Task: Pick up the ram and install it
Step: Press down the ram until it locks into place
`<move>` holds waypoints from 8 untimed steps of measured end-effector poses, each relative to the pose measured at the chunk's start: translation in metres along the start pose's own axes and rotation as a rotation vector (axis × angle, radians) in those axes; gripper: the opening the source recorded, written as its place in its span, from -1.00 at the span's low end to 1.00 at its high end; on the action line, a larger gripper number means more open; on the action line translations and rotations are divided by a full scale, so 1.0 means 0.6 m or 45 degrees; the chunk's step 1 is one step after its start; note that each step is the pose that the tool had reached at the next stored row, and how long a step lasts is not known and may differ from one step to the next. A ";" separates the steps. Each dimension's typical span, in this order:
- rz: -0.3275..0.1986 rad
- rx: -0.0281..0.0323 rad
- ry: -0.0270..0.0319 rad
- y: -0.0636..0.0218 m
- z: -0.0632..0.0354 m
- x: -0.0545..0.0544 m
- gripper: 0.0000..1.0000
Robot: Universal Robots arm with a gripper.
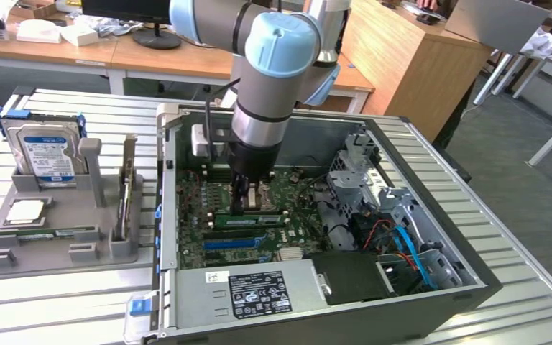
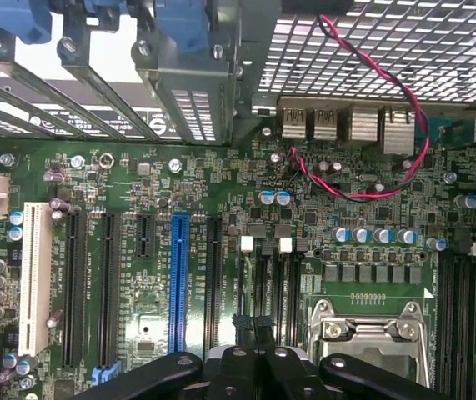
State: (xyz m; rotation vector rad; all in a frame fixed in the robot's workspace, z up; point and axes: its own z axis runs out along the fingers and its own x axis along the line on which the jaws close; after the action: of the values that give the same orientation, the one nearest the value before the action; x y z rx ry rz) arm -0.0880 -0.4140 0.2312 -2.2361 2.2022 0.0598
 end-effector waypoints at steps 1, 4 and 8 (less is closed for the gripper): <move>0.000 -0.0002 0.0003 0.000 0.001 0.000 -0.80; 0.000 -0.0004 0.0007 0.000 0.001 0.000 -0.80; 0.000 0.0001 -0.0001 0.000 0.003 0.000 -0.80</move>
State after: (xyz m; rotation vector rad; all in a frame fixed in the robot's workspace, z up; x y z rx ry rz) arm -0.0880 -0.4140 0.2292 -2.2361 2.2021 0.0598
